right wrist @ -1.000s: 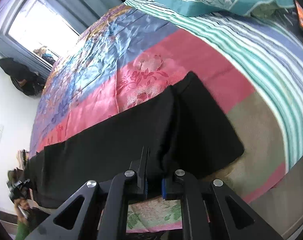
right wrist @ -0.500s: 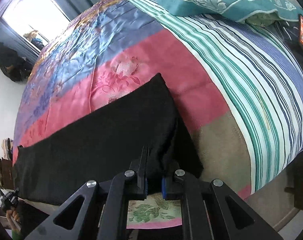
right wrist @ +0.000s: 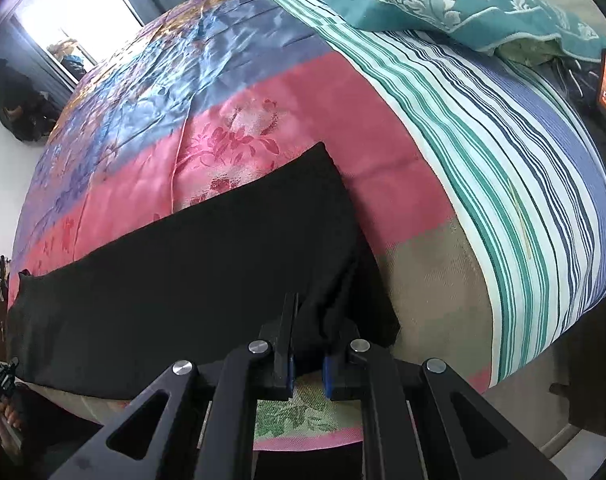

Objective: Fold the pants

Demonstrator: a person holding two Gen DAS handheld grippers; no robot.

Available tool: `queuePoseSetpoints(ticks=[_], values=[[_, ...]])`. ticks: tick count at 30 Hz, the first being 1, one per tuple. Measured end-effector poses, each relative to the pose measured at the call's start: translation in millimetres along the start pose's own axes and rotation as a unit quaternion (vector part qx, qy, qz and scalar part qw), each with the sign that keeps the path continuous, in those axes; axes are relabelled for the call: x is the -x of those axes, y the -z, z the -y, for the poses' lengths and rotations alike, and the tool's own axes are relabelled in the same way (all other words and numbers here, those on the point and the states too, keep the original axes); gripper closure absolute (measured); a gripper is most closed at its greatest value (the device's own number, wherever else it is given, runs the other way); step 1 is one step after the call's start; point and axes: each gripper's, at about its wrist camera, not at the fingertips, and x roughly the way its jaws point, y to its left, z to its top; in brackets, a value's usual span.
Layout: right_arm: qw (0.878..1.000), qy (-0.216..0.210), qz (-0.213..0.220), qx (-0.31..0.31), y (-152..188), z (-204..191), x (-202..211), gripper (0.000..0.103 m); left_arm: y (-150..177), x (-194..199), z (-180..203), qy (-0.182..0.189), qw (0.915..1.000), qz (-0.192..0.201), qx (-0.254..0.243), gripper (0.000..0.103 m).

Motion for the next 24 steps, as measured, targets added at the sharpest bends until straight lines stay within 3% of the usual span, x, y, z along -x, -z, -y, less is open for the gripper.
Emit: queuePoseSetpoints(ticks=[8, 11, 12, 13, 14, 17, 19, 22, 24], values=[[1.000, 0.015, -0.003, -0.012, 8, 4, -11, 0.090, 5, -5, 6, -0.031, 0.9992, -0.010, -0.023, 0.092], [0.999, 0.011, 0.027, -0.017, 9, 4, 2, 0.059, 3, 0, 12, -0.075, 0.9959, -0.017, -0.048, 0.065], [0.999, 0.009, 0.039, -0.019, 11, 5, 7, 0.043, 4, 2, 11, -0.093, 0.9941, -0.021, -0.052, 0.047], [0.998, 0.022, 0.057, -0.023, 13, 6, 16, 0.034, 4, 6, 9, -0.109, 0.9923, -0.024, -0.054, 0.036], [0.996, 0.037, 0.076, -0.026, 15, 7, 25, 0.021, 7, 14, 5, -0.123, 0.9907, -0.025, -0.054, 0.033], [0.987, 0.081, 0.137, -0.033, 26, 12, 53, 0.019, 17, 42, -12, -0.156, 0.9867, -0.021, -0.040, 0.032], [0.978, 0.120, 0.164, -0.046, 33, 17, 68, 0.019, 24, 64, -17, -0.173, 0.9845, 0.005, -0.030, 0.033], [0.968, 0.140, 0.200, -0.052, 42, 7, 85, 0.019, 25, 88, 3, -0.154, 0.9834, 0.065, -0.070, 0.029], [0.968, 0.129, 0.213, -0.042, 44, -12, 90, 0.019, 22, 85, 26, -0.123, 0.9836, 0.075, -0.109, 0.021]])
